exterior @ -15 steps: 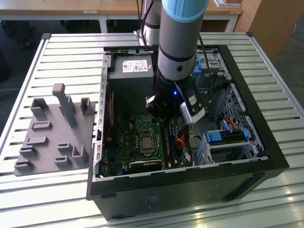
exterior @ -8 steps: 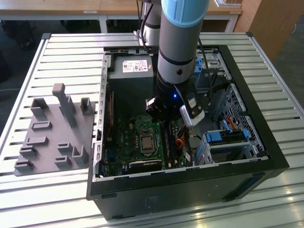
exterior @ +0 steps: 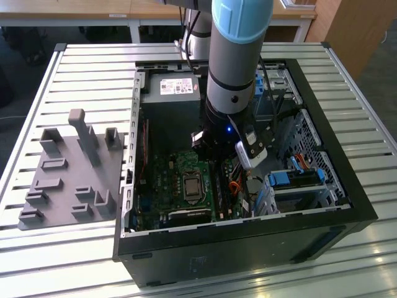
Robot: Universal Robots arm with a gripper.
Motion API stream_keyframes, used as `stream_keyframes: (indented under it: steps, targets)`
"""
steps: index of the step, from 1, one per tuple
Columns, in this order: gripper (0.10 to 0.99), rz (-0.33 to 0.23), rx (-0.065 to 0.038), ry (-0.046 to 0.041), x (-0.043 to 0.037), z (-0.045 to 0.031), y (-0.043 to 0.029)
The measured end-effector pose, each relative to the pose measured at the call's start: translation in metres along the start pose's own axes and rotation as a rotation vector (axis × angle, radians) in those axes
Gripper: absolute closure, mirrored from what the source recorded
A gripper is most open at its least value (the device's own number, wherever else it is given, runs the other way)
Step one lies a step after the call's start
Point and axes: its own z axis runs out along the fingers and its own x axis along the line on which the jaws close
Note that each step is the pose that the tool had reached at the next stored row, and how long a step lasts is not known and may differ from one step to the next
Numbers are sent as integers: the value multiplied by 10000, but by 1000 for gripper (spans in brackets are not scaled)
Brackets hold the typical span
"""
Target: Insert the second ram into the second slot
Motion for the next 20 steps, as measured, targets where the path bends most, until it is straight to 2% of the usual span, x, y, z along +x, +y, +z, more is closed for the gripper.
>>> stream_keyframes:
  steps: [6, 20]
  targets:
    - [949, -1, -1, -1, 0, 63, -4]
    - [949, 3, 0, 0, -5, 73, -63]
